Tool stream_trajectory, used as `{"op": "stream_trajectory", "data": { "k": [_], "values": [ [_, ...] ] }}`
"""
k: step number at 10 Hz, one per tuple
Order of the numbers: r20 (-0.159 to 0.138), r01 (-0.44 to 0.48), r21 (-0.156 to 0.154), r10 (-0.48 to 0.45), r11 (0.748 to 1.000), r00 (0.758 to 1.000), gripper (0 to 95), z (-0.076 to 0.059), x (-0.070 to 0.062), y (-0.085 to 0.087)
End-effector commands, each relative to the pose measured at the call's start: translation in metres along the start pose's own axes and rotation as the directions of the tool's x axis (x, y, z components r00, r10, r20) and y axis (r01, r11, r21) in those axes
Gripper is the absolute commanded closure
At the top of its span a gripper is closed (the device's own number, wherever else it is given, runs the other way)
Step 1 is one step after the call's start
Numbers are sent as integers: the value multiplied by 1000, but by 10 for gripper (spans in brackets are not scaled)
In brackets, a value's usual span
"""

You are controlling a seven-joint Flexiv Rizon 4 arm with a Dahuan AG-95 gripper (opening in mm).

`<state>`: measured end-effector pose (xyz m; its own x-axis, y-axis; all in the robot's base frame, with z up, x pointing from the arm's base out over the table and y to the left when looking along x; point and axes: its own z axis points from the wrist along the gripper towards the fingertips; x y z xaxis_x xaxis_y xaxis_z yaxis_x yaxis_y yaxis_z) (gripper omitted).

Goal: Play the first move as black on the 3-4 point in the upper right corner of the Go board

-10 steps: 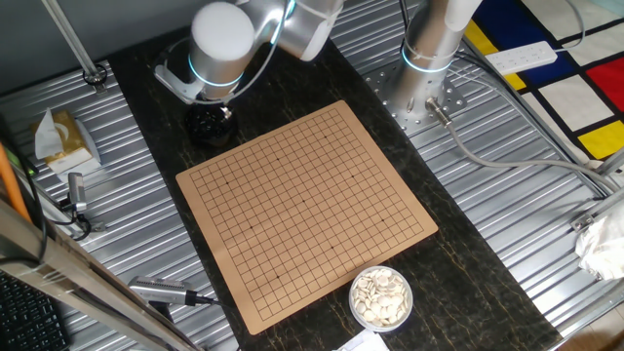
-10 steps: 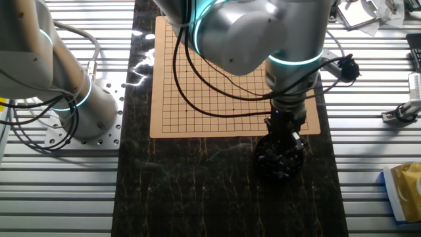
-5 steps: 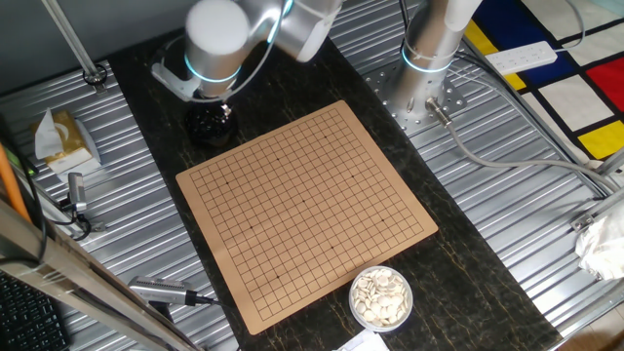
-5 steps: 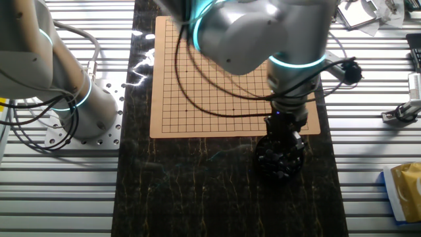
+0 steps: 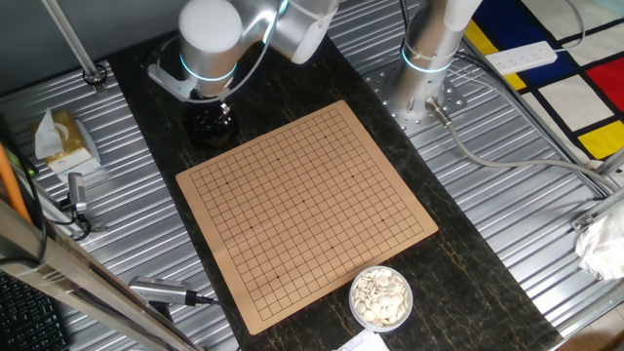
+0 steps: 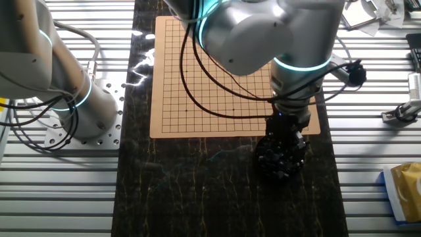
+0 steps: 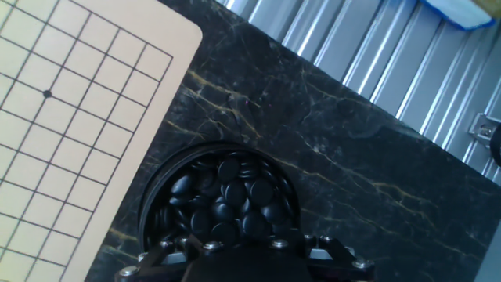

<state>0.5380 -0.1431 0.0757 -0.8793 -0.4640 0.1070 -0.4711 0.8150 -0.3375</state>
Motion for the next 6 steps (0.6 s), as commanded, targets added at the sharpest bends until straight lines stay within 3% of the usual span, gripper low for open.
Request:
{"op": "stream_trajectory", "data": {
  "k": [1, 3, 4, 6],
  "values": [
    [0, 1, 9, -1, 1000, 1000, 380, 2, -1, -1],
    [-12, -7, 30, 7, 1000, 1000, 380, 2, -1, -1],
    [-11, -9, 30, 9, 1000, 1000, 570, 3, -1, -1],
    [-8, -19, 31, 20, 999, 1000, 570, 6, -1, -1]
  ]
}}
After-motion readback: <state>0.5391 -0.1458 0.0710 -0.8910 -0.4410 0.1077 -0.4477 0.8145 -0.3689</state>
